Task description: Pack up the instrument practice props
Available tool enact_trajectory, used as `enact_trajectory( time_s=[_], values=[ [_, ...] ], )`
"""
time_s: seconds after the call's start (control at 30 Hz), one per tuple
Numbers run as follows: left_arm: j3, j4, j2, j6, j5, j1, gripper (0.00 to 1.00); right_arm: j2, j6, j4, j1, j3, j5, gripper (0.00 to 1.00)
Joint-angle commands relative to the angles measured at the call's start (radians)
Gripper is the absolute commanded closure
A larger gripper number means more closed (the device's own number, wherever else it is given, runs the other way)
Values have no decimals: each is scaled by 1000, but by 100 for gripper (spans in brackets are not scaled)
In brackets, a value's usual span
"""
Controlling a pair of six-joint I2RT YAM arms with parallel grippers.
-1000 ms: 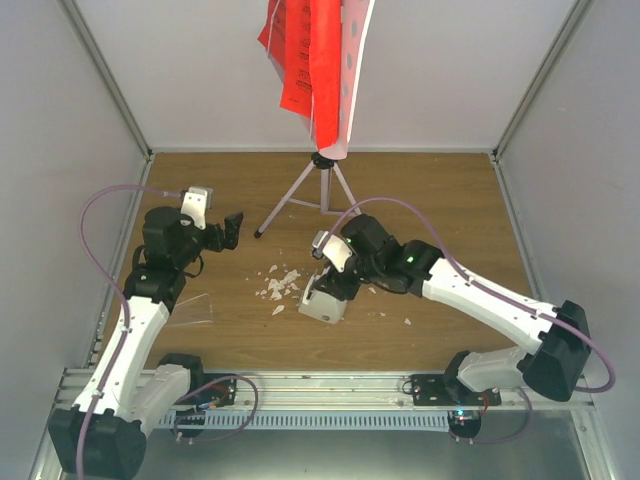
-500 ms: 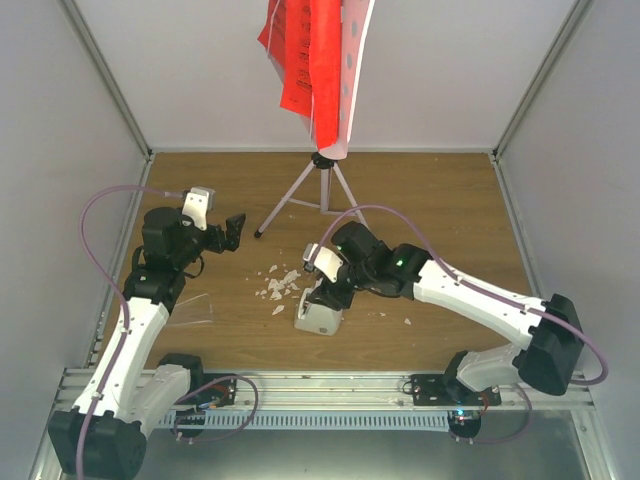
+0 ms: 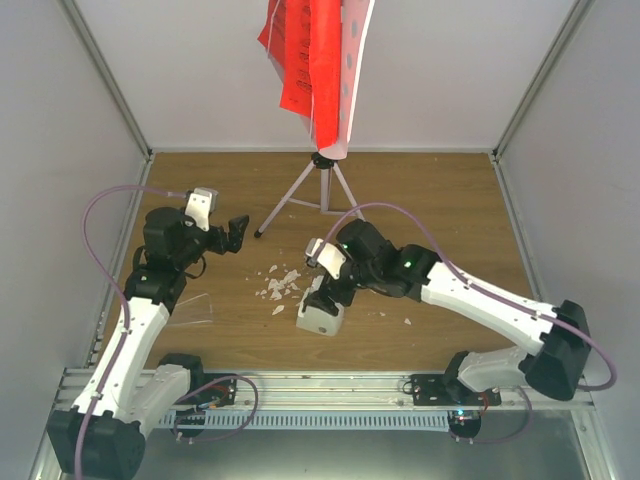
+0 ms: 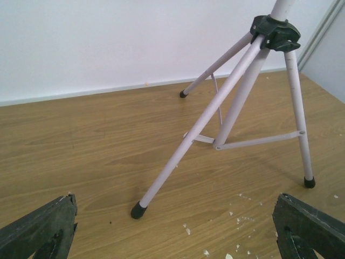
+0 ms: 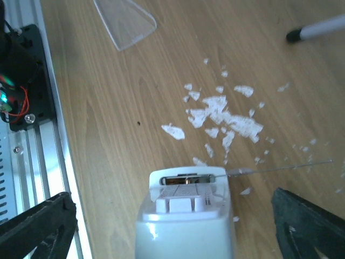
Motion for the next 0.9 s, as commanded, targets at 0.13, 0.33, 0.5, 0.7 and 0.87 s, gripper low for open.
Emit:
enact_trajectory(
  time_s=[0.13, 0.33, 0.5, 0.7, 0.87],
  values=[
    [13, 19, 37, -134, 101, -21, 1, -206, 174, 74, -8, -13, 124, 0],
    [-218, 197, -130, -521, 314, -100, 4, -428, 515, 117, -135, -264, 150, 0],
    [-400, 239, -230, -659, 316, -242, 19, -596, 775, 170, -246, -527, 90, 10],
    [-517, 375, -154, -728, 328, -404, 27, -606, 915, 319, -261, -700, -1, 28],
    [-573, 384, -136, -768, 241, -423, 31, -506, 913, 372, -260, -715, -25, 35]
  ],
)
